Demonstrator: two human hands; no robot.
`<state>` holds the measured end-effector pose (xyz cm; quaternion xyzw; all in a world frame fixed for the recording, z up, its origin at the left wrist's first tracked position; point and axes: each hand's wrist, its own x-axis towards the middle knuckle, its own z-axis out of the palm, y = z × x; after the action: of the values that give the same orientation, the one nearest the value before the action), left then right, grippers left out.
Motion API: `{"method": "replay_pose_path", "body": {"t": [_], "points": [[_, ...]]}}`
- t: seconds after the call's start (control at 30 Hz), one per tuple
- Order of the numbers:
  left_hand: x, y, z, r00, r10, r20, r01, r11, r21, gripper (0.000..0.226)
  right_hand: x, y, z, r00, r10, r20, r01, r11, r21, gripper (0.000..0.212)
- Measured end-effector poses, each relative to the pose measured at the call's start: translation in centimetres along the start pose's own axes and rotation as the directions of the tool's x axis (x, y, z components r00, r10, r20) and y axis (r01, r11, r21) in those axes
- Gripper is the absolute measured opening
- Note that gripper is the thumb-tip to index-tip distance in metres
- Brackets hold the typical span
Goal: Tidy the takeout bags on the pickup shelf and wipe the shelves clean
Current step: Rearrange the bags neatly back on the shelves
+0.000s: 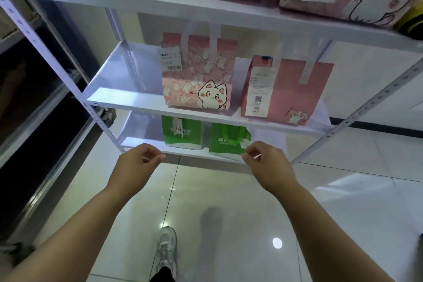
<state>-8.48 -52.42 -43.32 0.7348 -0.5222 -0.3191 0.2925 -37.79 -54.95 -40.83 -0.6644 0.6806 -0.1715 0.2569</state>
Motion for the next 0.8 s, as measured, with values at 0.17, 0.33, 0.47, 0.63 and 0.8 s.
{"method": "replay_pose_path", "body": {"t": [0.17,0.33,0.47,0.63,0.8], "points": [[3.3,-4.8,2.3,0.999,-0.020,0.030,0.018,0.998,0.066,0.006,2.9,1.2,6.2,0.997,0.021,0.069,-0.022,1.000,0.013,0.007],[9.1,-11.1,6.3,0.999,-0.018,0.051,0.015,0.997,0.073,0.007,7.5,3.4,14.3,0.995,0.033,0.098,-0.033,0.999,-0.007,0.011],[14.1,-16.6,10.4,0.998,-0.017,0.057,0.014,0.999,0.050,0.008,11.9,5.8,20.8,0.995,0.016,0.093,-0.017,1.000,0.009,0.012],[20.1,-23.2,15.5,0.999,-0.003,0.036,0.002,0.999,0.037,0.009,17.1,9.3,28.8,0.997,0.009,0.072,-0.007,1.000,-0.024,0.014],[25.0,-28.6,19.9,1.000,0.018,0.018,-0.017,1.000,-0.012,0.008,21.1,12.5,35.4,0.999,0.031,0.026,-0.031,0.999,0.009,0.016]]}}
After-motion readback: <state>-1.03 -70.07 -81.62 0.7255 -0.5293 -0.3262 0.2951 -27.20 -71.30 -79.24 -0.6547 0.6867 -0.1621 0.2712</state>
